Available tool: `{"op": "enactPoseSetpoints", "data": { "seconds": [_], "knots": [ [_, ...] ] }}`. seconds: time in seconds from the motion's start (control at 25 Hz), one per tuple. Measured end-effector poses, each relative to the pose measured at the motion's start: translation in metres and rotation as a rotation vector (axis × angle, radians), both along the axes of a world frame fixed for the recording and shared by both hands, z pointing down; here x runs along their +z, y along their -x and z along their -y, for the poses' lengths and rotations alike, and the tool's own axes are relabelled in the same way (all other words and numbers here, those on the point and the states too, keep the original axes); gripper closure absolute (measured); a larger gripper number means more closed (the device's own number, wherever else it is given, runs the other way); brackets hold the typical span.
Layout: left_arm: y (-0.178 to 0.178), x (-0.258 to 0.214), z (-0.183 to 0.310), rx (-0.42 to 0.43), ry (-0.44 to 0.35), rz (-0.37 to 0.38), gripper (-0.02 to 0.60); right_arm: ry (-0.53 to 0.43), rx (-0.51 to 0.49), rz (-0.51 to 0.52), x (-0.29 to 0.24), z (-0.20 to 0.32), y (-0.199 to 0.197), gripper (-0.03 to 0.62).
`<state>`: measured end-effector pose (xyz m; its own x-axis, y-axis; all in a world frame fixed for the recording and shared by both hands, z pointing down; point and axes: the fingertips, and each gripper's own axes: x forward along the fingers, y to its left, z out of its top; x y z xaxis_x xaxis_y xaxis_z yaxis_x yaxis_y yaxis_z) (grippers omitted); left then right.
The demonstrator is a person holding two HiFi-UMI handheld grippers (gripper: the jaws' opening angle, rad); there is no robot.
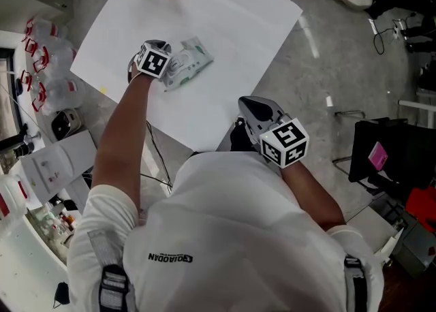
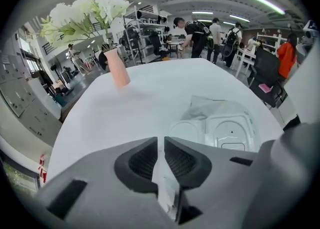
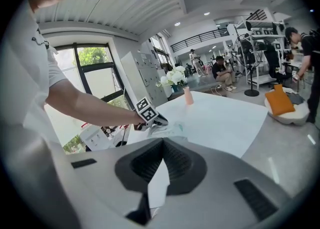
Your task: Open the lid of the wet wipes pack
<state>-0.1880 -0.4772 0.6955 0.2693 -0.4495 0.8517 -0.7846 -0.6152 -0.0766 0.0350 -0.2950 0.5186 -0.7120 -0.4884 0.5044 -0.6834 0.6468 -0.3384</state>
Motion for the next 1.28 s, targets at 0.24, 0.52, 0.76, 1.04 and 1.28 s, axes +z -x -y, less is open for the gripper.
{"op": "enactPoseSetpoints", "data": {
  "seconds": [0.24,0.52,0.76,1.04,1.28],
  "knots": [
    [-0.001,0.002,0.000,-0.016,0.001,0.000,0.557,-0.008,0.013,-0.006,-0.003,-0.005,-0.002,0.588],
    [0.007,-0.025,0.005,-0.078,-0.040,-0.039,0.512,-0.035,0.037,-0.007,-0.011,-0.014,-0.007,0.588],
    [0.011,-0.082,-0.005,-0.079,-0.155,-0.062,0.511,-0.079,0.036,0.002,-0.028,-0.021,-0.002,0.588],
    [0.016,-0.150,-0.064,-0.180,-0.259,-0.250,0.512,-0.141,0.000,0.025,-0.045,-0.027,0.026,0.588],
    [0.021,-0.191,-0.137,-0.220,-0.330,-0.373,0.526,-0.174,-0.041,0.040,-0.059,-0.040,0.052,0.588]
  ]
}}
